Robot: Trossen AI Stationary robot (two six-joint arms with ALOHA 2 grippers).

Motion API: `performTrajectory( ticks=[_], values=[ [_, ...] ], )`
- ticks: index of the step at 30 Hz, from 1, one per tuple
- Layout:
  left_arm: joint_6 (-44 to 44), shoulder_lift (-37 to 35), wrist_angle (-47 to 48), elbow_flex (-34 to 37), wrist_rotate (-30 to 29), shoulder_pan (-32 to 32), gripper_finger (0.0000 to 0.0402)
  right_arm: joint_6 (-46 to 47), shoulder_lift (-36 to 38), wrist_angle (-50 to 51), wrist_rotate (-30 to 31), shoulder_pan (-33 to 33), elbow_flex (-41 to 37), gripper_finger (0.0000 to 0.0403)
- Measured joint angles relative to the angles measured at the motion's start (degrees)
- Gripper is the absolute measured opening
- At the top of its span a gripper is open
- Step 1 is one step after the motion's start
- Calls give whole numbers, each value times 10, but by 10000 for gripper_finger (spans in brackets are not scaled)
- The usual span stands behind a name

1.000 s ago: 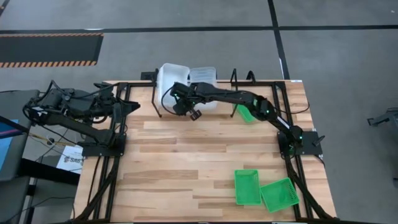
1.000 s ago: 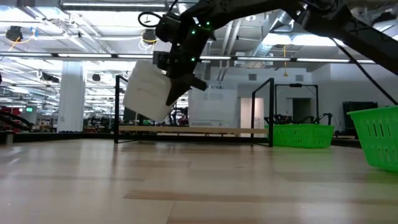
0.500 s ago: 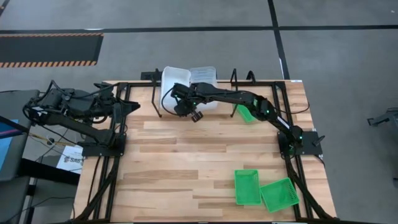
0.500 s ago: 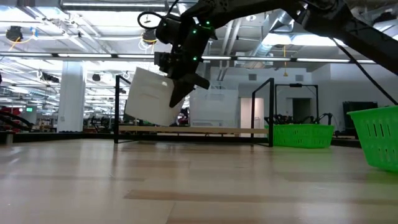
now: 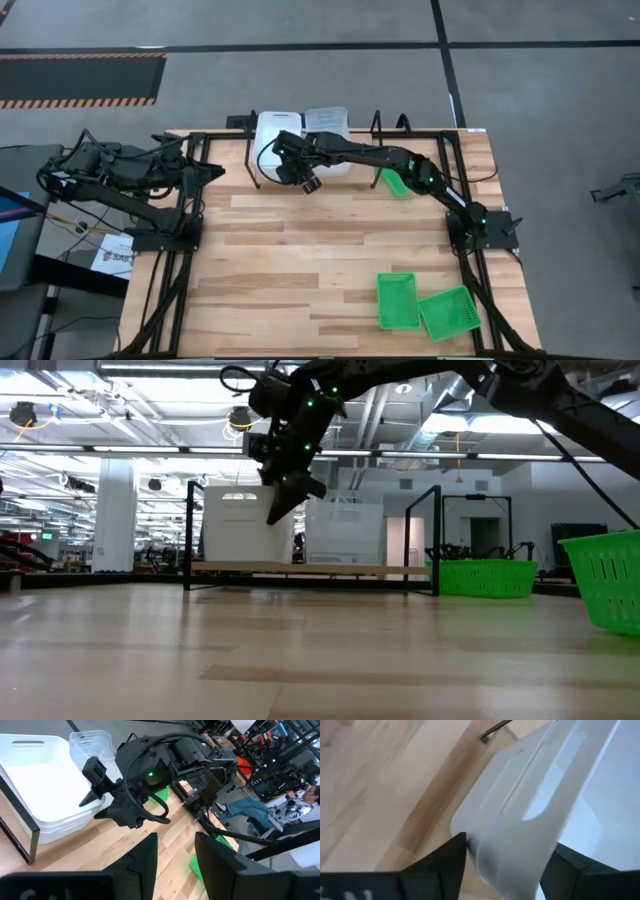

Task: Stack baskets on shelf by color
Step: Put the stacked white bins on the shelf, then adjust the stacked transparent bins on the shelf

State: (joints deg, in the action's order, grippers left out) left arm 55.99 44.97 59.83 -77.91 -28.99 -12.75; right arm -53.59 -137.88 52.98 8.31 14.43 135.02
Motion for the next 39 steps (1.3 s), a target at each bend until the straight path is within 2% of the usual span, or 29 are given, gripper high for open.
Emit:
performTrajectory(
  ticks=[7,15,20,24,29,31,36,39],
  values=[
    [0,0,11,0,-4,0,119,11,26,14,23,-1,-1,249],
    [1,0,12,0,-14,0,119,54,99,42,23,-9,-1,249],
    [3,0,11,0,-15,0,119,176,179,69,26,9,1,249],
    [2,0,12,0,-28,0,119,294,187,157,59,68,-1,239],
    [2,0,12,0,-46,0,119,402,171,206,119,146,-7,202],
    [3,0,12,0,-49,0,119,420,161,233,114,170,-16,180],
    [6,0,12,0,-47,0,119,418,142,278,109,184,-14,106],
    [7,0,12,0,-46,0,119,408,127,305,78,180,-16,58]
  ],
)
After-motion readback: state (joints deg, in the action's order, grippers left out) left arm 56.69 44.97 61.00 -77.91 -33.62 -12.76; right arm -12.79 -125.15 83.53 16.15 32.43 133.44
